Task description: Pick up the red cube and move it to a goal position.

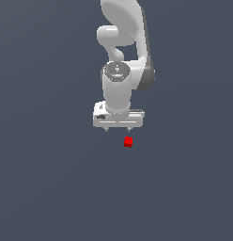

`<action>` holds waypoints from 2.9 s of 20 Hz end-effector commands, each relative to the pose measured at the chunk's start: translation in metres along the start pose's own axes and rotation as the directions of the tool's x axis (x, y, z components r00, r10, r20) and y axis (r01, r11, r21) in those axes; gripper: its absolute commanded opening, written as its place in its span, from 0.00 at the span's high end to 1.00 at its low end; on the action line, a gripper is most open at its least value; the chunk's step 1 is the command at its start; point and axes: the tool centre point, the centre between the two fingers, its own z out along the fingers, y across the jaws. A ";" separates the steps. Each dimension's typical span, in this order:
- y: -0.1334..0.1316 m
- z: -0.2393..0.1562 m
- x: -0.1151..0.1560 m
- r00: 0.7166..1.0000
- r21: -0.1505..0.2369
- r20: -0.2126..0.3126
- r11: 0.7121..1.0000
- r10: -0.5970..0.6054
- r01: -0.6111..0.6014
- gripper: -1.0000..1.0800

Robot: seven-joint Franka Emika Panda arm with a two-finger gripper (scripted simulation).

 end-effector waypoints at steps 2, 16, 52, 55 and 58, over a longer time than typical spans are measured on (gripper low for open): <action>0.000 0.000 0.000 1.000 0.000 0.000 1.000 0.000 0.000 0.04; -0.027 0.064 -0.005 0.999 -0.006 -0.015 0.999 0.037 -0.038 0.04; -0.039 0.110 0.007 0.997 -0.013 -0.030 0.997 0.077 -0.078 1.00; -0.026 0.093 0.015 0.997 -0.013 -0.030 0.997 0.077 -0.078 1.00; -0.011 0.072 0.025 0.997 -0.013 -0.030 0.997 0.077 -0.078 1.00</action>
